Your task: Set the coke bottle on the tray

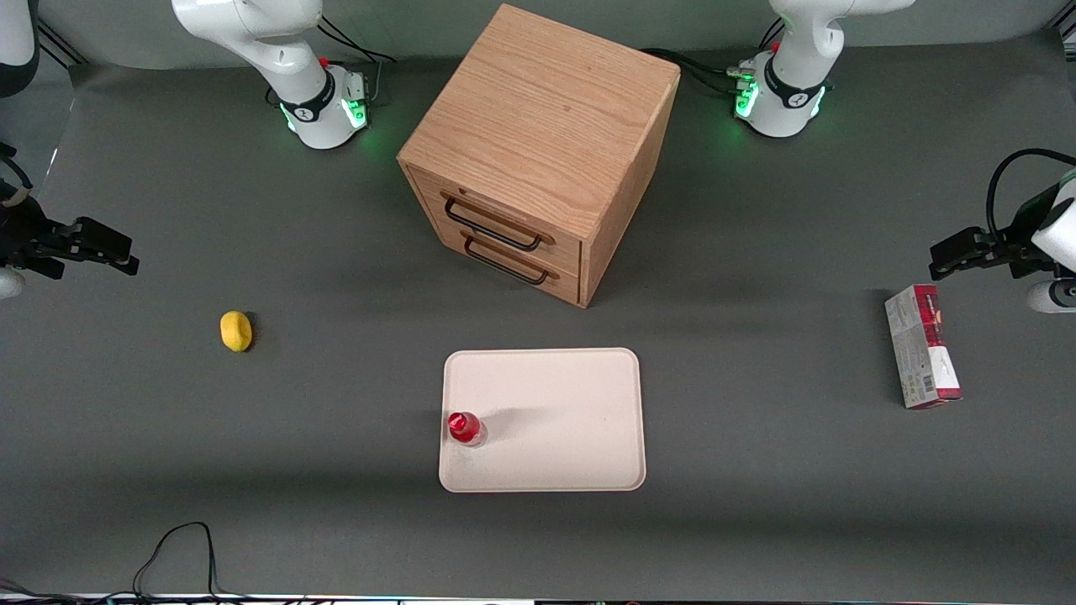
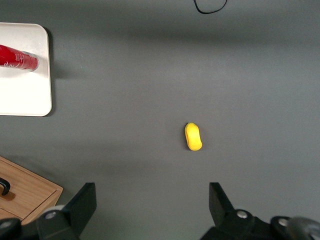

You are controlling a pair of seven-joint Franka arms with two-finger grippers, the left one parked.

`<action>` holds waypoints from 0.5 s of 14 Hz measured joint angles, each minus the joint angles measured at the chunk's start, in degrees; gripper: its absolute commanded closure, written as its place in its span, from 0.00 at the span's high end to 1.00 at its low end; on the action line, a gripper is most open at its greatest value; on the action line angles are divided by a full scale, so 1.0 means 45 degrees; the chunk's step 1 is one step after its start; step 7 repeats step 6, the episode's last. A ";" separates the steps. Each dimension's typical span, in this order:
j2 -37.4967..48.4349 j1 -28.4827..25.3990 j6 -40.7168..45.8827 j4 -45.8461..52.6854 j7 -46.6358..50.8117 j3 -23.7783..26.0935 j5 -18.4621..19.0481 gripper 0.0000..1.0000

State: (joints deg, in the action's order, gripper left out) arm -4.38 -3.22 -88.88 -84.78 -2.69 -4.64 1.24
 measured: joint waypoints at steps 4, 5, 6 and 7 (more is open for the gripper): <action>0.0000 0.0000 0.0307 -0.0011 0.0000 -0.0006 0.0000 1.00; 0.0000 0.0000 0.0452 -0.0011 0.0000 -0.0006 0.0000 1.00; 0.0000 0.0000 0.0519 -0.0011 0.0000 -0.0006 0.0000 1.00; 0.0000 0.0000 0.0519 -0.0011 0.0000 -0.0006 0.0000 1.00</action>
